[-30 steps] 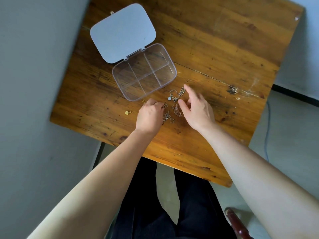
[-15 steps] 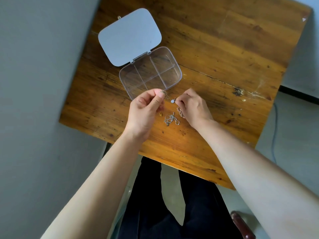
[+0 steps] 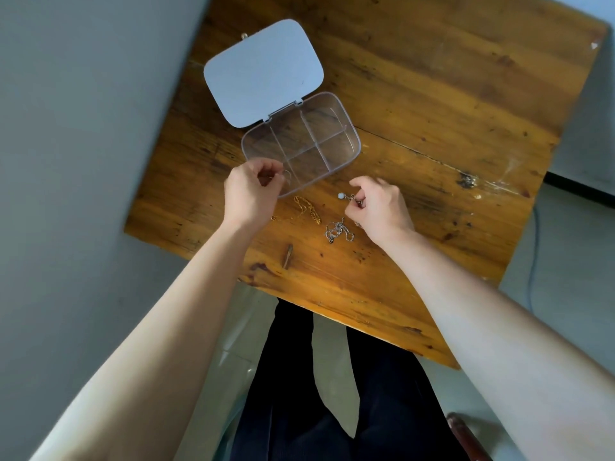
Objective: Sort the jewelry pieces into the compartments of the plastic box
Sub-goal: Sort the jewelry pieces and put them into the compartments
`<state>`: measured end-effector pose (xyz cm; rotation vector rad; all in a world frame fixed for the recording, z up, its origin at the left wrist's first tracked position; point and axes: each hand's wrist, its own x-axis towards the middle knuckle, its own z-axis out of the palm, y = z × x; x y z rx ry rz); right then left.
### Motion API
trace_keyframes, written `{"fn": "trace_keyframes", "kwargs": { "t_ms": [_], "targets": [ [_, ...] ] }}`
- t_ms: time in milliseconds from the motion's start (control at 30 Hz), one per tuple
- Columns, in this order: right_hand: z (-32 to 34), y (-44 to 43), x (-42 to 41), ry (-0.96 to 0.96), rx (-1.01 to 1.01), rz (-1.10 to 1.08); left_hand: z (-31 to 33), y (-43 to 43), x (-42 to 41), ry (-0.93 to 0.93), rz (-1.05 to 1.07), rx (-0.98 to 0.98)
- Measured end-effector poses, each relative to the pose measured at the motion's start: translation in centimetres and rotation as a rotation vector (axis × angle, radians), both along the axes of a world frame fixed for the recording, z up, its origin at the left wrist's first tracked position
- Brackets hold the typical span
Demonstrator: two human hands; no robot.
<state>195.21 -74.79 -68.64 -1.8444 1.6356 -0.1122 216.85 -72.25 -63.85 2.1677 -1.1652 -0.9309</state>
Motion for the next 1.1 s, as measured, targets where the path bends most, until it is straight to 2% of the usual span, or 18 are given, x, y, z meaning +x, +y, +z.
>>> {"fn": "trace_keyframes", "kwargs": {
  "t_ms": [167,300,533,633,733,833,967,1100],
  "targets": [
    [0.6,-0.3,0.0,-0.023,0.057,-0.091,-0.4,0.6,0.7,0.018,0.005,-0.026],
    [2.6,-1.2,0.7,-0.192,-0.011,-0.165,-1.0,0.7,0.7,-0.059,0.093,-0.031],
    [7.3,-4.2,4.1,-0.528,-0.143,-0.302,-1.6,0.5,0.3,0.004,0.132,0.050],
    [7.0,-5.0,5.4,-0.487,-0.090,-0.229,-2.0,0.7,0.4,0.007,0.130,0.046],
    [5.2,-5.0,6.3,-0.316,0.035,-0.092,-2.0,0.7,0.4,0.012,0.129,0.051],
    [3.9,-4.9,6.6,-0.186,0.073,0.031,-2.0,0.7,0.4,0.029,0.137,0.054],
    [4.2,-4.7,5.6,-0.183,0.006,0.107,-2.1,0.8,0.4,0.036,0.130,0.047],
    [4.9,-3.9,3.5,-0.281,-0.070,0.009,-2.4,0.9,0.4,0.059,0.122,0.066]
  ]
}}
